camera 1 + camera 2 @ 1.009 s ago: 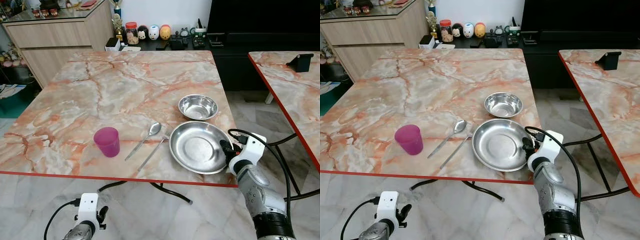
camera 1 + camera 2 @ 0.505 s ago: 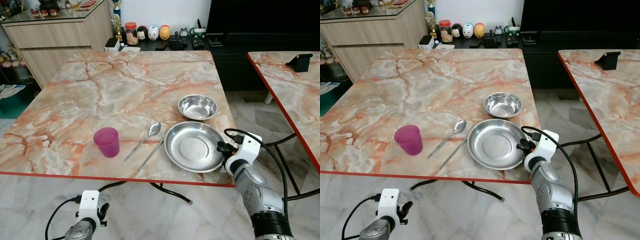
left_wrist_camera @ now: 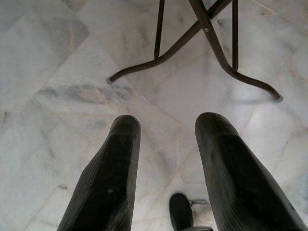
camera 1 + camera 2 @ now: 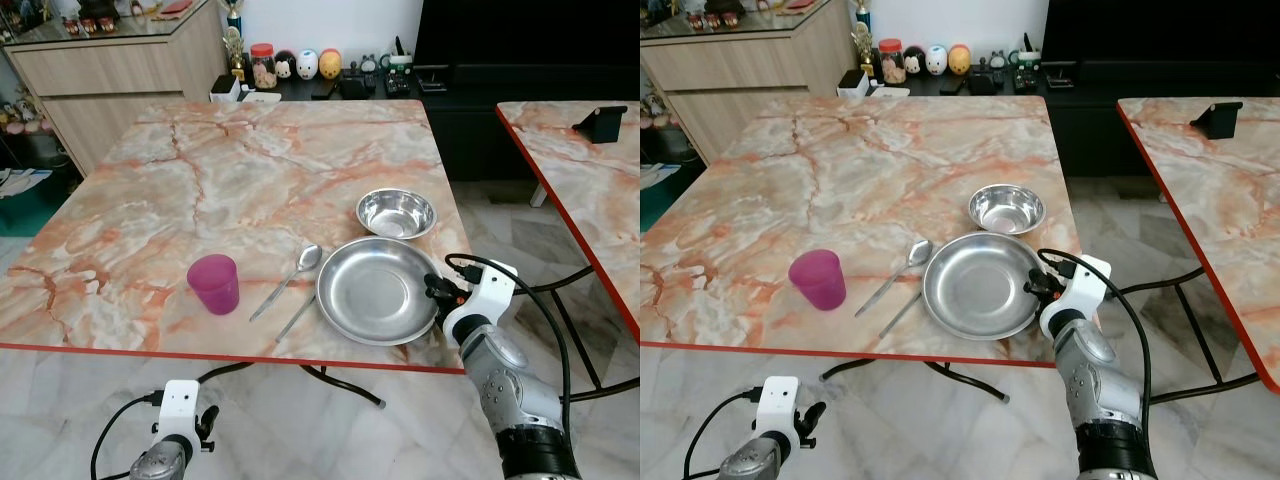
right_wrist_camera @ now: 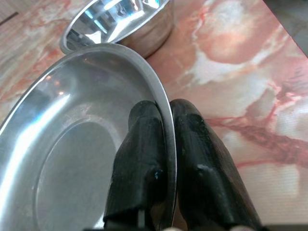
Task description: Setting the table
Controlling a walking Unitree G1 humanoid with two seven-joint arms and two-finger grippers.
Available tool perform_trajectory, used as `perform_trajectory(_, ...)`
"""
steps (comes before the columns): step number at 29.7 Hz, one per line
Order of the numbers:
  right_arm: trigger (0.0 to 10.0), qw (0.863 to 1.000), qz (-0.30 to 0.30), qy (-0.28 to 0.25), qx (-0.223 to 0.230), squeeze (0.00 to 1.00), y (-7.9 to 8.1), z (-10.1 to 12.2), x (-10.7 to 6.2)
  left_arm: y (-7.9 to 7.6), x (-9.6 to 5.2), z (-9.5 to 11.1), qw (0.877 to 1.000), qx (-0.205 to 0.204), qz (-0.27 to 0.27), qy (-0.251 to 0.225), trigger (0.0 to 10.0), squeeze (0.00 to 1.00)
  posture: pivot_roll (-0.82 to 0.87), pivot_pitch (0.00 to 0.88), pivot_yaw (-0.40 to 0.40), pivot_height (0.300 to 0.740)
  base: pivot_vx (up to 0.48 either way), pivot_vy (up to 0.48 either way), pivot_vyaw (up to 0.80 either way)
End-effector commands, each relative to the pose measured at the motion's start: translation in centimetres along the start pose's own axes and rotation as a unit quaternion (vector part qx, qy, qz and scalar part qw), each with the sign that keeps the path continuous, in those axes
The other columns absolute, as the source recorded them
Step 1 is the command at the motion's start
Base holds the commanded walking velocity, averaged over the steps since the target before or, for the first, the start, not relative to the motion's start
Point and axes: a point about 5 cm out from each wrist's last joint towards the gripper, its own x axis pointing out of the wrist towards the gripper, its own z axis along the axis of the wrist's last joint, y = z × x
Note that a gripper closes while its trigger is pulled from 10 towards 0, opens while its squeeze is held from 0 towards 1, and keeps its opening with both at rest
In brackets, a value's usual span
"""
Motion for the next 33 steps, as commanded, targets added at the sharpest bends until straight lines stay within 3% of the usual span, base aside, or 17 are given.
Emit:
perform_trajectory(1, 0.0, 1.0, 0.009, 0.004, 0.003, 0.0, 0.3, -0.5, -0.5, 0.1, 0.1, 0.3, 1.0, 0.014, -0.004, -0.003, 10.0, 0.0, -0.08, 0.0, 0.064, 0.74, 0.0, 0.0, 0.0)
perform_trajectory(9, 0.0, 0.998, 0.031, -0.049, 0.023, 0.0, 0.7, 0.8, -1.8, 0.2, 0.0, 0.2, 1.0, 0.016, -0.002, 0.0, 10.0, 0.0, -0.08, 0.0, 0.067, 0.74, 0.0, 0.0, 0.0)
perform_trajectory(10, 10.0, 0.996, 0.038, -0.075, 0.032, 0.0, 0.8, 1.4, -2.0, 0.2, 0.0, 0.0, 1.0, 0.016, 0.0, 0.004, 10.0, 0.0, -0.08, 0.0, 0.067, 0.74, 0.0, 0.0, 0.0)
perform_trajectory(18, 10.0, 0.982, 0.068, -0.164, 0.068, 0.0, 2.1, 3.7, -2.7, 0.5, -0.2, -0.6, 1.0, 0.016, 0.01, 0.016, 10.0, 0.0, -0.08, 0.0, 0.071, 0.74, 0.0, 0.0, 0.0)
perform_trajectory(26, 10.0, 0.968, 0.105, -0.201, 0.108, 0.0, 3.1, 4.1, -3.6, 1.6, -0.7, -1.3, 0.999, -0.002, 0.033, 0.024, 10.0, 0.0, -0.08, 0.0, 0.074, 0.74, 0.0, 0.0, 0.0)
perform_trajectory(28, 10.0, 0.962, 0.11, -0.214, 0.131, 0.0, 3.2, 4.3, -3.9, 2.5, -1.1, -1.9, 0.998, -0.024, 0.053, 0.027, 10.0, 0.0, -0.09, 0.0, 0.072, 0.74, 0.0, 0.0, 0.0)
perform_trajectory(33, 10.0, 0.958, 0.115, -0.225, 0.137, 0.0, 3.5, 4.8, -3.8, 2.6, -1.4, -2.5, 0.997, -0.037, 0.06, 0.029, 10.0, 0.0, -0.1, 0.0, 0.065, 0.74, 0.0, 0.0, 0.0)
